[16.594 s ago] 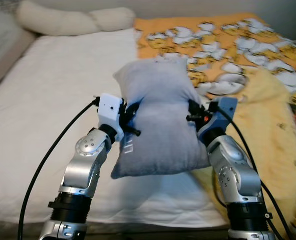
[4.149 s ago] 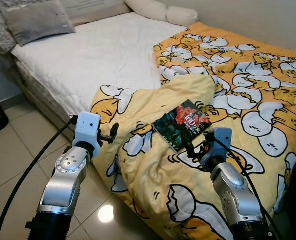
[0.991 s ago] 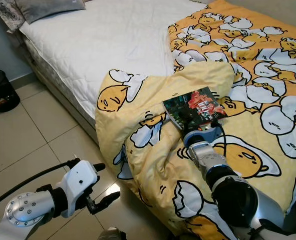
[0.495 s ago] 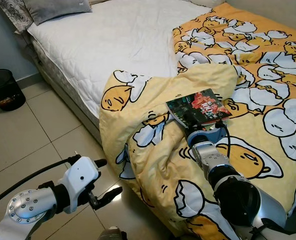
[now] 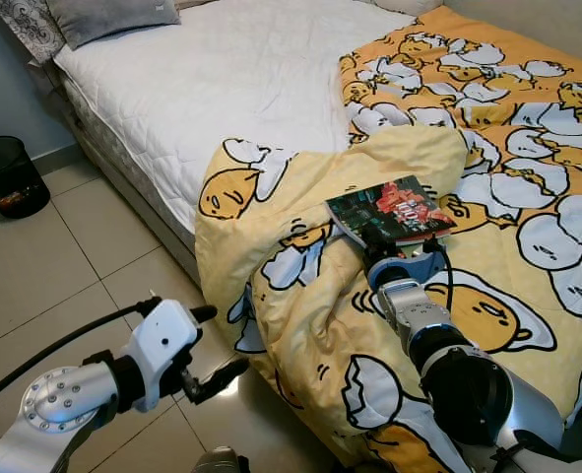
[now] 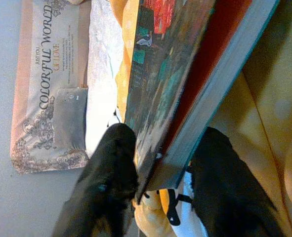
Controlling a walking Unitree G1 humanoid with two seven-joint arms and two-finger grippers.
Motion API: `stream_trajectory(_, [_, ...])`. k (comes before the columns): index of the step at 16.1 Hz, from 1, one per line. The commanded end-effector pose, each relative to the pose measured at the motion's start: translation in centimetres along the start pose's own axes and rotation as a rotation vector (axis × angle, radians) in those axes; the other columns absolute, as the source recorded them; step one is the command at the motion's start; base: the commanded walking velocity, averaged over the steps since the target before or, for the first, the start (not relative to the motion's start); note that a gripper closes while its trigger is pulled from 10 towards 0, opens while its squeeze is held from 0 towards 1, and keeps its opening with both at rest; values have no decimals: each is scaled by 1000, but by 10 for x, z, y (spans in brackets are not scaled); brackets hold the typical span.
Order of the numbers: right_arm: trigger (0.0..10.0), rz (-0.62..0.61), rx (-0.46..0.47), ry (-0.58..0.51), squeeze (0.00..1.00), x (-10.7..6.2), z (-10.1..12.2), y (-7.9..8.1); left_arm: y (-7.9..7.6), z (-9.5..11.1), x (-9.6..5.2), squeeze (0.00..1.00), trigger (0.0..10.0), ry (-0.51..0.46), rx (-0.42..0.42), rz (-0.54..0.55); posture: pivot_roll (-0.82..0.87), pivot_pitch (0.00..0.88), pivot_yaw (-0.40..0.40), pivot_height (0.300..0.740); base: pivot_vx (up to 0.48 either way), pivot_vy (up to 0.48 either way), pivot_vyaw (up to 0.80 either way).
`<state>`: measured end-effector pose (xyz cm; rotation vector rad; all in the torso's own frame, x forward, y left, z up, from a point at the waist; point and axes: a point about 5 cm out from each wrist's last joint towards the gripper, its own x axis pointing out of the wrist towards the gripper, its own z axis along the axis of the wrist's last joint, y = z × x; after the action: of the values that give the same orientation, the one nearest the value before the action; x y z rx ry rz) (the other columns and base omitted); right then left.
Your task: Clean up the room
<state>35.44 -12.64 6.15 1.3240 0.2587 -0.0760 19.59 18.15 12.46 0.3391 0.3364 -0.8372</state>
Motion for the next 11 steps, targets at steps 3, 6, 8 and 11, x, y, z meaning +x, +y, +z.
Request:
stream_trajectory(3, [0,-6,-7,-14,0,1,3,1,1,2,2,859,10000,-8,-8,1,311,64,-10,740,0,0,0])
stream_trajectory(6, [0,-6,-10,-12,0,0,2,0,1,3,3,855,10000,-11,-8,0,315,54,-9,740,0,0,0])
stream_trajectory(8, [0,-4,-33,-2,0,0,2,-1,3,3,3,859,10000,-12,-7,2,315,29,-14,740,0,0,0])
stream_trajectory(11, [0,-1,-90,9,0,-2,5,-6,5,3,5,859,10000,-30,-11,23,292,0,-24,740,0,0,0])
